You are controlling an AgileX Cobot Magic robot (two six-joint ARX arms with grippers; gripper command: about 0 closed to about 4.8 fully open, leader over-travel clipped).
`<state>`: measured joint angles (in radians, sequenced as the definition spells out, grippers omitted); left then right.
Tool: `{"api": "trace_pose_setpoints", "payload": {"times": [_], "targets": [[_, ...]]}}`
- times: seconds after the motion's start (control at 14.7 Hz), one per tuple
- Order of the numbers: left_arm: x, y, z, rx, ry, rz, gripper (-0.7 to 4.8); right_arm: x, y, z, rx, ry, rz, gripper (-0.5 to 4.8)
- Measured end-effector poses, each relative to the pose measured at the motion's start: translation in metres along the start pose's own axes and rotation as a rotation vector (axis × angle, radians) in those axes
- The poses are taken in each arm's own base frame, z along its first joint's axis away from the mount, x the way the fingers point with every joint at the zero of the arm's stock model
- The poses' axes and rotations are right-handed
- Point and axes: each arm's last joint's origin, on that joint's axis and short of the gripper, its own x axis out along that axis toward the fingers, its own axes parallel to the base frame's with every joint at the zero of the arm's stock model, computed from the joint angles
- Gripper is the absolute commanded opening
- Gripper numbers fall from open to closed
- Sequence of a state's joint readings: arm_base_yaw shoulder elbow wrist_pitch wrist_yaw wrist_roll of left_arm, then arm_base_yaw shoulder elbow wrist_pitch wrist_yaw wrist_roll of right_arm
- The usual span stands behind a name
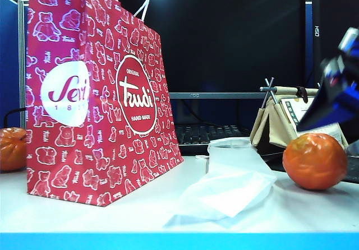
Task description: Open the paper bag and put two oranges into the paper bag.
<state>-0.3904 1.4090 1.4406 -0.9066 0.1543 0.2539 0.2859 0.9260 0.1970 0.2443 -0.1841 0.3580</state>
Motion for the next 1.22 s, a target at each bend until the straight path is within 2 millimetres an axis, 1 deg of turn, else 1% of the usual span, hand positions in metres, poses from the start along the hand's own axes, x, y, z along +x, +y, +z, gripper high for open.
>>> {"api": "trace_pose_setpoints", "payload": {"times": [0.2, 0.48, 0.68, 0.75, 0.95, 1.02, 1.09, 1.22], "targets": [[-0.001, 0.0, -0.001, -0.001, 0.018, 0.008, -0.04, 0.006, -0.001, 0.001, -0.029, -0.007, -0.008, 4.79], [-0.001, 0.0, -0.001, 0.002, 0.019, 0.011, -0.04, 0.009, -0.004, 0.001, -0.094, -0.027, -0.073, 4.79], [-0.001, 0.0, -0.001, 0.002, 0.019, 0.012, -0.04, 0.017, -0.005, 0.001, -0.084, 0.033, -0.072, 4.79], [-0.001, 0.0, -0.001, 0.002, 0.019, 0.012, -0.04, 0.018, -0.004, 0.003, -0.083, 0.035, -0.069, 4.79], [-0.001, 0.0, -0.001, 0.002, 0.019, 0.012, -0.04, 0.023, 0.001, 0.021, -0.099, -0.02, -0.073, 4.79], [-0.001, 0.0, -0.001, 0.002, 0.019, 0.012, -0.04, 0.027, 0.001, 0.022, -0.099, -0.007, -0.078, 4.79], [-0.001, 0.0, -0.002, 0.002, 0.021, 0.011, -0.04, 0.033, -0.002, 0.018, -0.093, 0.031, -0.089, 4.79], [-0.001, 0.0, -0.002, 0.001, 0.028, 0.01, -0.04, 0.039, -0.005, 0.013, -0.085, 0.067, -0.101, 4.79]]}}
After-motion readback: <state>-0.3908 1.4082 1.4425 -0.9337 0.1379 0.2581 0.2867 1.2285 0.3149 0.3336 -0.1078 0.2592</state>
